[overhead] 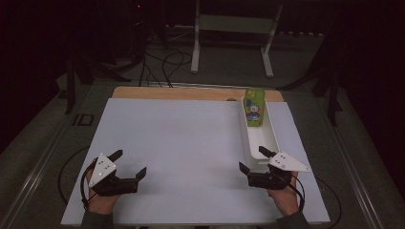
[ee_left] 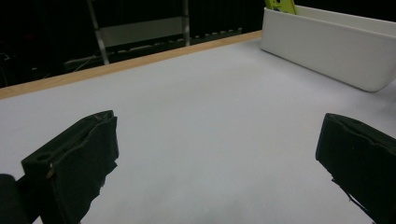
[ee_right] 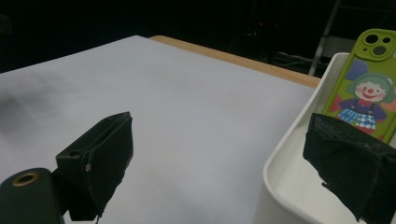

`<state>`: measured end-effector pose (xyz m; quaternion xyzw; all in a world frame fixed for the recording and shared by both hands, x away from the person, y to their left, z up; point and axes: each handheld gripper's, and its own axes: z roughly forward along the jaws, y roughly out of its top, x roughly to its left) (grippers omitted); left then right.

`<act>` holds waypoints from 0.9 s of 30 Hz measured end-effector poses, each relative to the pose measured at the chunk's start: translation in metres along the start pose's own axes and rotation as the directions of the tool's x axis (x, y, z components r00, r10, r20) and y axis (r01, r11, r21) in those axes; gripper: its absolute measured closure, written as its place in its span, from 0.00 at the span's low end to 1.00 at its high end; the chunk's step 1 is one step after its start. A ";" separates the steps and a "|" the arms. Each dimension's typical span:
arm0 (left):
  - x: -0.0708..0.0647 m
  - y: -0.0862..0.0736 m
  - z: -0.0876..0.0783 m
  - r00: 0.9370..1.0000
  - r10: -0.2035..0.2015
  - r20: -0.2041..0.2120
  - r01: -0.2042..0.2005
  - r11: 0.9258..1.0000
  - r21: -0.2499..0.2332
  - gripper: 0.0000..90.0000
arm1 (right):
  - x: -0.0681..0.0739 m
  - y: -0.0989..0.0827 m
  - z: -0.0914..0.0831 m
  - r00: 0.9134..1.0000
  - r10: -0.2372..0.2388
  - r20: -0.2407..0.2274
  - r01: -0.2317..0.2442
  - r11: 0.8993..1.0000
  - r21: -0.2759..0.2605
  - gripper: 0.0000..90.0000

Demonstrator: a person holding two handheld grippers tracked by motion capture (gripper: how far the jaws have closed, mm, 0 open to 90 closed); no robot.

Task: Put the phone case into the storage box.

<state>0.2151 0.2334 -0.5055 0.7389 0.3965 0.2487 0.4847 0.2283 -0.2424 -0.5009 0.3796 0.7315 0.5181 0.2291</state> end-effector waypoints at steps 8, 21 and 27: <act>0.000 -0.004 -0.001 1.000 0.006 0.005 -0.006 1.000 0.001 0.00 | 0.001 -0.014 -0.008 1.000 0.011 -0.004 -0.011 1.000 -0.007 0.09; 0.002 -0.015 -0.009 1.000 0.018 0.007 -0.018 1.000 0.005 0.00 | -0.002 -0.024 -0.019 0.999 0.037 -0.023 -0.038 0.998 -0.045 0.09; 0.001 -0.020 -0.012 0.999 0.035 0.024 -0.035 0.999 0.001 0.00 | -0.005 -0.030 -0.018 0.998 0.044 -0.044 -0.047 0.997 -0.054 0.09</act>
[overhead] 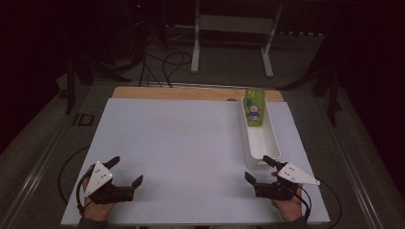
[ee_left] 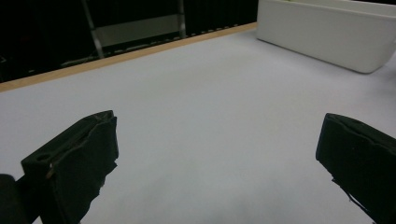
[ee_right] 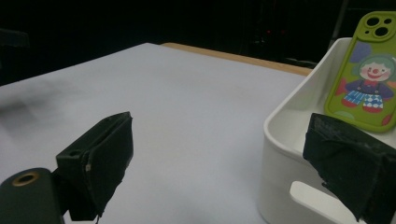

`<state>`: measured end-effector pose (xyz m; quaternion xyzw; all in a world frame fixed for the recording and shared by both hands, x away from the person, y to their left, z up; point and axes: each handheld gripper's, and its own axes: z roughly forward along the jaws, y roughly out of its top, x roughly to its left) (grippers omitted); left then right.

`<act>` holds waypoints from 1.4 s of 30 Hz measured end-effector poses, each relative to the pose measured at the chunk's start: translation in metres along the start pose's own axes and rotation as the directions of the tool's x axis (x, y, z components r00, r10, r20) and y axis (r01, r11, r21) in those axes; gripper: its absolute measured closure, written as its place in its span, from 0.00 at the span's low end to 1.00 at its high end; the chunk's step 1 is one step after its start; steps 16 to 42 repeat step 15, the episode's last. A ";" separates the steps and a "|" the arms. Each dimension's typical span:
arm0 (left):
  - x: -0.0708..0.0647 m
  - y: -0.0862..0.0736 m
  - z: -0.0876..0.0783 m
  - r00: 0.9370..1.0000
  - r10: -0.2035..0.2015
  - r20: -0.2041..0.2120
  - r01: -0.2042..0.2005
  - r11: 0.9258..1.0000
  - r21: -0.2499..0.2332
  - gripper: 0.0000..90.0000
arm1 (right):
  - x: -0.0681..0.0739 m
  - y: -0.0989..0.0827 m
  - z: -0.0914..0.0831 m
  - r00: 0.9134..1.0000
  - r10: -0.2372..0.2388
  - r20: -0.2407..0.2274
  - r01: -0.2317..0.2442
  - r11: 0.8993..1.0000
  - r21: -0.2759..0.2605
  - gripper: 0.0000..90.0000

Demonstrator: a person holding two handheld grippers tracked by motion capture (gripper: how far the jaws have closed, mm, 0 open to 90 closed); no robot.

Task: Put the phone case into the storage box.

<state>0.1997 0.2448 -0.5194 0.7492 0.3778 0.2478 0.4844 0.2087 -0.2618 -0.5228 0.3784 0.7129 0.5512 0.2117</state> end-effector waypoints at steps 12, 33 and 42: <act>-0.007 -0.001 0.006 0.998 0.021 0.056 -0.021 1.000 0.007 0.00 | 0.000 -0.007 0.005 0.999 -0.032 0.013 0.032 0.999 0.021 0.09; -0.008 -0.001 0.007 0.998 0.021 0.059 -0.021 1.000 0.003 0.00 | 0.001 -0.006 0.006 0.999 -0.046 0.011 0.045 0.998 0.032 0.09; -0.008 -0.001 0.007 0.998 0.021 0.059 -0.021 1.000 0.003 0.00 | 0.001 -0.006 0.006 0.999 -0.046 0.011 0.045 0.998 0.032 0.09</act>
